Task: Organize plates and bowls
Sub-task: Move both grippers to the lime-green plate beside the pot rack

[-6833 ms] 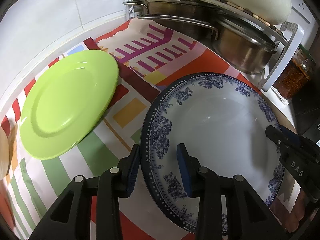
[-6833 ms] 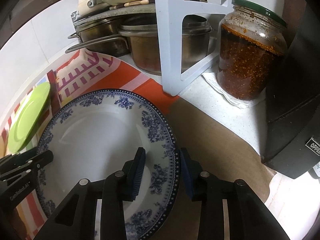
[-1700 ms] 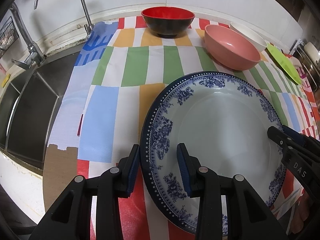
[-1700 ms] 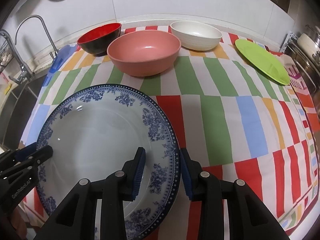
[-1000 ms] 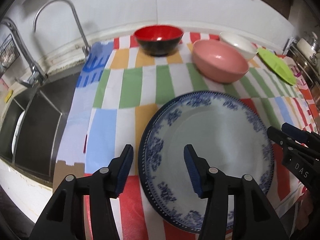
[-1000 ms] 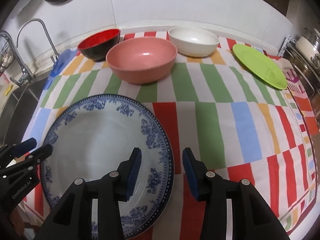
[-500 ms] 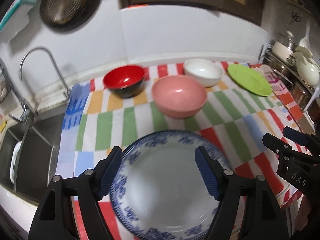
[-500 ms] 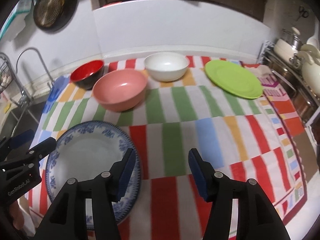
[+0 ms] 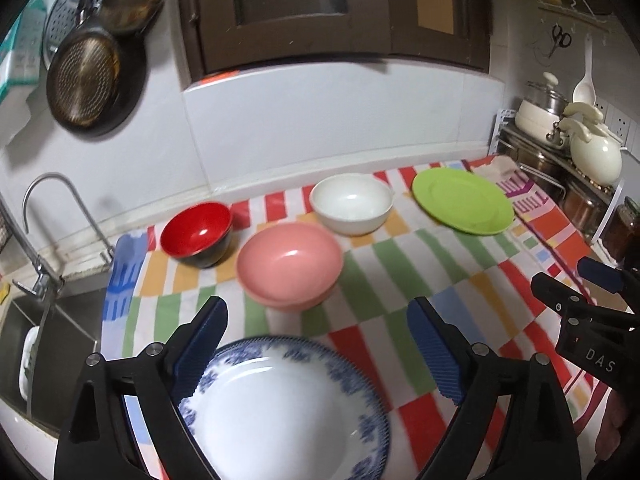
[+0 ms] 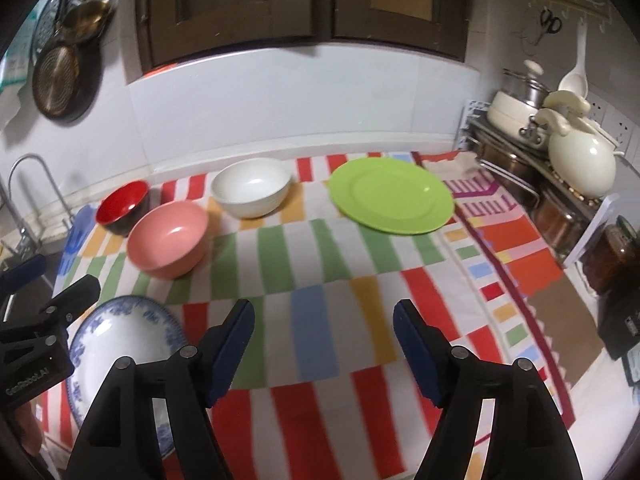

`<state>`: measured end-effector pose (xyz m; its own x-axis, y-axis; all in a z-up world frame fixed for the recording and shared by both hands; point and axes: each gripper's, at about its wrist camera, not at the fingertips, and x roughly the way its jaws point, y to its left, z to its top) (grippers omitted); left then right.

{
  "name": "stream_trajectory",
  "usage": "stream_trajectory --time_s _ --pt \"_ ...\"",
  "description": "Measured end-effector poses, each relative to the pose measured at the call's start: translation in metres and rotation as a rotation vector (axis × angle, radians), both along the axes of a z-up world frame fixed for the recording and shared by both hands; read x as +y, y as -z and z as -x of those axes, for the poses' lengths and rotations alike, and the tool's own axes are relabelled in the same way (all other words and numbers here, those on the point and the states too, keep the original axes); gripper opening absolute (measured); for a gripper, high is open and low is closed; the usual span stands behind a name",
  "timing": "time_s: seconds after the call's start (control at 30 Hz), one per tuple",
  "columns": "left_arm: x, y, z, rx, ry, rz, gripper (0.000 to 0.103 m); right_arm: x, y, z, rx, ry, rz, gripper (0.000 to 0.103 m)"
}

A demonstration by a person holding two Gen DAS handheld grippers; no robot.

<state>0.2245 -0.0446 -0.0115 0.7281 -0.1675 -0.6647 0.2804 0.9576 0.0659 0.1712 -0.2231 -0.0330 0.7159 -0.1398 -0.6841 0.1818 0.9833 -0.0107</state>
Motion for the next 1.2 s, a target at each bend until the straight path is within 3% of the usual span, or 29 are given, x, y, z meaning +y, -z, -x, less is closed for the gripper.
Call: stream_trajectory --time_s 0.8,1.2 --pt "-0.105 -0.025 -0.057 -0.091 0.023 -0.012 0.093 -0.106 -0.025 -0.045 -0.071 0.076 0.025 0.075" --pt "-0.158 -0.016 -0.111 -0.064 0.070 -0.029 0.093 -0.155 -0.025 -0.089 -0.089 0.117 0.026 0.076"
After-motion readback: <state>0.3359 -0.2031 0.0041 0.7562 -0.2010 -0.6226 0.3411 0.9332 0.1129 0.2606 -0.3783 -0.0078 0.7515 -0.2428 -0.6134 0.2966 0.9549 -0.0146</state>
